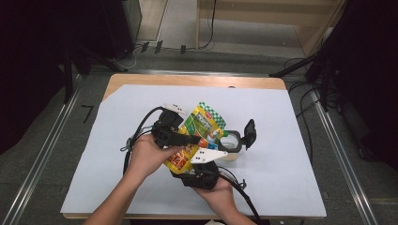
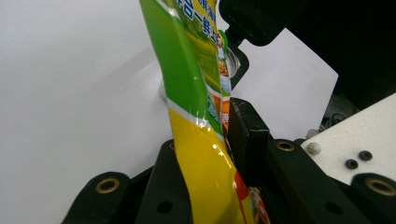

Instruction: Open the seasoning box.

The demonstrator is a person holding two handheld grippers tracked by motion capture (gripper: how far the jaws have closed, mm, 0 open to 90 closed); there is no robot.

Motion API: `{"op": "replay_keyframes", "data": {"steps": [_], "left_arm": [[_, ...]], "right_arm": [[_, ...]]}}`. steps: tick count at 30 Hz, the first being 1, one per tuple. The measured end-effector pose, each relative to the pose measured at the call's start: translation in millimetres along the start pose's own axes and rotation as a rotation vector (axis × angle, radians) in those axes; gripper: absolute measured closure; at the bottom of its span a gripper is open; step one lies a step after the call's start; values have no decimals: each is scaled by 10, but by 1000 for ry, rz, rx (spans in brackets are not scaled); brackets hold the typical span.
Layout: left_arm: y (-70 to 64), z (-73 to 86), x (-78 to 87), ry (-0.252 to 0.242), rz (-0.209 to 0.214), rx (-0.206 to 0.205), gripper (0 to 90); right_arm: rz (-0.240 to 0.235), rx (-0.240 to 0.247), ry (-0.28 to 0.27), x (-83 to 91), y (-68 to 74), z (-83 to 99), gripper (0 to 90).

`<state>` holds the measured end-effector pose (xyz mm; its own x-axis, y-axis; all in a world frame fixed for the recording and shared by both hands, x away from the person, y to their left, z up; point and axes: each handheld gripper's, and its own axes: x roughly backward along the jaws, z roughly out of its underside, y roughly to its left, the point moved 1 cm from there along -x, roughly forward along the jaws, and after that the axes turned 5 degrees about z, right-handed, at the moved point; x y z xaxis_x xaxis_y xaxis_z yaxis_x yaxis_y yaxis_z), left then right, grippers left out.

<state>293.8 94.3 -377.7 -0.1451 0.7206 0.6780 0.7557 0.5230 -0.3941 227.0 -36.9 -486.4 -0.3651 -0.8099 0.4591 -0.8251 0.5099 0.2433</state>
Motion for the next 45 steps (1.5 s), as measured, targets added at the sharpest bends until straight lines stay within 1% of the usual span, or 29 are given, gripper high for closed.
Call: {"op": "replay_keyframes", "data": {"steps": [6,10,11,13,16,18,19,22,23,27,30,31,34,36,37,39,40,44,45], "left_arm": [[22,-39,-30,11,20,27,782],[45,-76,-55,22,29,64,786],[55,-89,-65,31,26,93,791],[69,-104,-79,41,19,126,792],[79,-123,-87,50,20,138,794],[76,-133,-94,56,7,133,800],[72,-141,-104,59,-6,134,802],[63,-155,-121,68,-20,132,819],[59,-162,-127,75,-22,130,822],[31,-179,-156,70,-27,126,826],[19,-192,-171,68,-15,122,816],[17,-193,-174,70,-12,121,806],[5,-195,-175,83,-2,96,764],[-9,-192,-177,92,6,82,709],[-18,-191,-177,97,9,79,688],[-27,-192,-176,121,7,72,640],[-29,-191,-171,123,8,71,634],[-2,-177,-158,139,39,73,596],[7,-175,-155,148,41,82,586]], "right_arm": [[8,0,6,32,7,-14,613],[7,-3,9,50,14,-26,604],[5,-4,10,53,11,-27,602],[5,-5,14,59,18,-26,595],[16,-4,12,68,39,-27,587],[23,4,13,72,48,-27,580],[33,9,18,74,52,-28,573],[67,19,36,78,65,-35,563],[71,19,38,79,68,-35,563],[84,-10,55,93,60,-45,590],[79,-28,54,115,46,-52,617],[69,-35,54,123,41,-53,625],[56,-58,45,130,32,-53,638],[54,-70,35,143,27,-57,638],[57,-67,30,153,22,-60,640],[59,-74,23,171,14,-66,640],[60,-78,22,176,13,-67,641],[47,-95,13,193,4,-68,643],[47,-98,14,195,3,-65,643]]}}
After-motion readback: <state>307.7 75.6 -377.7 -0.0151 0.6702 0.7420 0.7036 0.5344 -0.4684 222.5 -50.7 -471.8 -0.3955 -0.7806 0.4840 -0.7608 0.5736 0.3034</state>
